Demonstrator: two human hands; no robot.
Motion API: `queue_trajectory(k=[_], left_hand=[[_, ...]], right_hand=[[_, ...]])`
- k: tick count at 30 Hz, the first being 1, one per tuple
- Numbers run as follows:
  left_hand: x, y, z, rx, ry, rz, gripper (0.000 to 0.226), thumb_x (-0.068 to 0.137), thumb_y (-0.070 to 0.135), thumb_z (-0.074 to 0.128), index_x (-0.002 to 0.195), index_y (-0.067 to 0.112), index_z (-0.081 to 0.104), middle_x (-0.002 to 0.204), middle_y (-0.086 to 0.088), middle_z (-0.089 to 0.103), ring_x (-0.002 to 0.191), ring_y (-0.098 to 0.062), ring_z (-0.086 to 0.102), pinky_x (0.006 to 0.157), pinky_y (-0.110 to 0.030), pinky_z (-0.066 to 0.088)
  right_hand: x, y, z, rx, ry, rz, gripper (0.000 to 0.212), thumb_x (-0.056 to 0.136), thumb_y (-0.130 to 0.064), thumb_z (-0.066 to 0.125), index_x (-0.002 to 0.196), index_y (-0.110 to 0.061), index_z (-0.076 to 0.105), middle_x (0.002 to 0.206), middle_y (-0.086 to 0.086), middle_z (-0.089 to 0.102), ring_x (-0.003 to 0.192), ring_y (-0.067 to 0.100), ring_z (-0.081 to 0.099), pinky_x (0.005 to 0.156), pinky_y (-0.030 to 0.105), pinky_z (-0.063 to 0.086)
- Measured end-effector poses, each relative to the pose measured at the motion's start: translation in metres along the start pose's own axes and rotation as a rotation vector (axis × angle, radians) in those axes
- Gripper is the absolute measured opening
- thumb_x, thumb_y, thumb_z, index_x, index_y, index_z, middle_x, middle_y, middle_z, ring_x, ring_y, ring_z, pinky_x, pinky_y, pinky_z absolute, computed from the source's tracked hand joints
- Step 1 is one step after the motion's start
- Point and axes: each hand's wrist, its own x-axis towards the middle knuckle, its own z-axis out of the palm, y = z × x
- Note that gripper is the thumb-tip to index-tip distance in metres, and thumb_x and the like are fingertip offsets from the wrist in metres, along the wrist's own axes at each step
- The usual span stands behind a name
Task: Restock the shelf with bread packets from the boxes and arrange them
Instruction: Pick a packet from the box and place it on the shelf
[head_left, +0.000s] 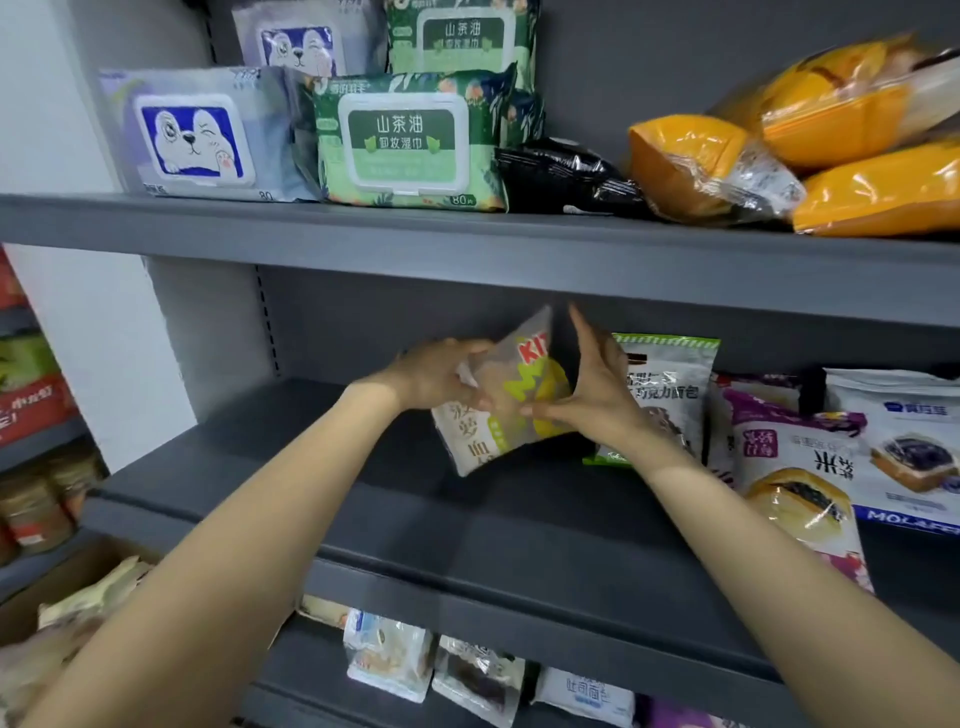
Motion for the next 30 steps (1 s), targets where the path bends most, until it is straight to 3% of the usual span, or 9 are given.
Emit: queue_trajectory(k=[2, 5, 7, 10, 14, 16, 19, 26, 30], left_hand=[[0.014, 0.011, -0.009, 0.24, -0.024, 0.051, 0.061, 0.079, 0.028, 0.074, 0.133, 0.03, 0.047, 0.12, 0.009, 0.058, 0.111, -0.014, 0.053, 0.088, -0.03, 0.043], [0.038, 0.02, -0.015, 0.427, -0.012, 0.091, 0.06, 0.077, 0.027, 0.072, 0.129, 0.033, 0.042, 0.123, 0.004, 0.057, 0.117, -0.02, 0.05, 0.087, -0.036, 0.036], [0.054, 0.018, -0.012, 0.495, 0.014, 0.097, 0.06, 0.075, 0.029, 0.072, 0.126, 0.033, 0.041, 0.123, 0.001, 0.055, 0.118, -0.024, 0.048, 0.085, -0.038, 0.032], [0.075, 0.013, 0.003, 0.623, 0.056, 0.084, 0.06, 0.078, 0.029, 0.07, 0.13, 0.03, 0.038, 0.133, -0.003, 0.046, 0.126, -0.026, 0.041, 0.099, -0.043, 0.03], [0.084, 0.001, 0.039, 0.708, 0.016, -0.021, 0.07, 0.08, 0.033, 0.07, 0.139, 0.03, 0.032, 0.143, -0.003, 0.038, 0.134, -0.028, 0.035, 0.103, -0.05, 0.027], [0.083, -0.001, 0.05, 0.725, 0.038, -0.053, 0.074, 0.08, 0.037, 0.07, 0.142, 0.031, 0.029, 0.144, -0.005, 0.035, 0.134, -0.031, 0.033, 0.102, -0.051, 0.03], [0.081, 0.002, 0.057, 0.707, 0.077, -0.096, 0.07, 0.083, 0.036, 0.067, 0.142, 0.03, 0.029, 0.146, -0.008, 0.031, 0.134, -0.034, 0.031, 0.102, -0.052, 0.031], [0.056, 0.007, 0.054, 0.492, 0.266, -0.15, 0.053, 0.09, 0.024, 0.053, 0.14, 0.025, 0.036, 0.141, -0.008, 0.038, 0.125, -0.032, 0.044, 0.1, -0.045, 0.035], [0.007, -0.001, 0.044, 0.397, 0.459, -0.23, 0.033, 0.092, 0.022, 0.05, 0.125, 0.019, 0.052, 0.124, -0.01, 0.057, 0.111, -0.033, 0.056, 0.09, -0.038, 0.042]], right_hand=[[0.006, -0.002, 0.0, 0.163, -0.076, 0.015, 0.116, 0.065, -0.018, 0.085, 0.15, -0.03, 0.007, 0.15, 0.005, 0.03, 0.139, 0.02, 0.029, 0.107, 0.027, 0.029], [0.013, 0.005, 0.01, 0.288, 0.091, 0.087, 0.098, 0.064, -0.013, 0.085, 0.142, -0.023, 0.027, 0.124, 0.004, 0.056, 0.116, 0.02, 0.054, 0.092, 0.027, 0.044], [0.017, 0.011, 0.017, 0.297, 0.197, 0.131, 0.095, 0.068, -0.011, 0.083, 0.142, -0.019, 0.025, 0.119, 0.005, 0.059, 0.111, 0.023, 0.058, 0.09, 0.028, 0.047], [0.022, 0.021, 0.026, 0.357, 0.255, 0.196, 0.079, 0.085, -0.016, 0.069, 0.145, -0.028, 0.019, 0.134, 0.013, 0.05, 0.114, 0.026, 0.054, 0.077, 0.019, 0.048], [0.017, 0.041, 0.034, -0.356, 0.16, 0.142, 0.09, 0.078, 0.0, 0.066, 0.148, -0.023, 0.014, 0.142, 0.02, 0.017, 0.131, 0.038, 0.03, 0.104, 0.036, 0.036], [0.016, 0.049, 0.036, -0.615, 0.145, 0.097, 0.081, 0.075, 0.0, 0.066, 0.142, -0.018, 0.026, 0.141, 0.02, 0.016, 0.13, 0.036, 0.025, 0.097, 0.038, 0.04], [0.017, 0.05, 0.034, -0.714, 0.109, 0.079, 0.079, 0.077, -0.006, 0.067, 0.144, -0.018, 0.025, 0.143, 0.018, 0.019, 0.131, 0.035, 0.025, 0.096, 0.038, 0.04], [0.011, 0.033, 0.026, -0.514, 0.114, -0.039, 0.07, 0.083, -0.004, 0.059, 0.145, -0.016, 0.029, 0.146, 0.014, 0.019, 0.136, 0.031, 0.021, 0.111, 0.036, 0.028], [0.009, -0.003, 0.037, -0.198, 0.048, -0.116, 0.036, 0.088, -0.011, 0.056, 0.124, -0.013, 0.054, 0.129, 0.011, 0.051, 0.123, 0.028, 0.047, 0.101, 0.032, 0.039]])
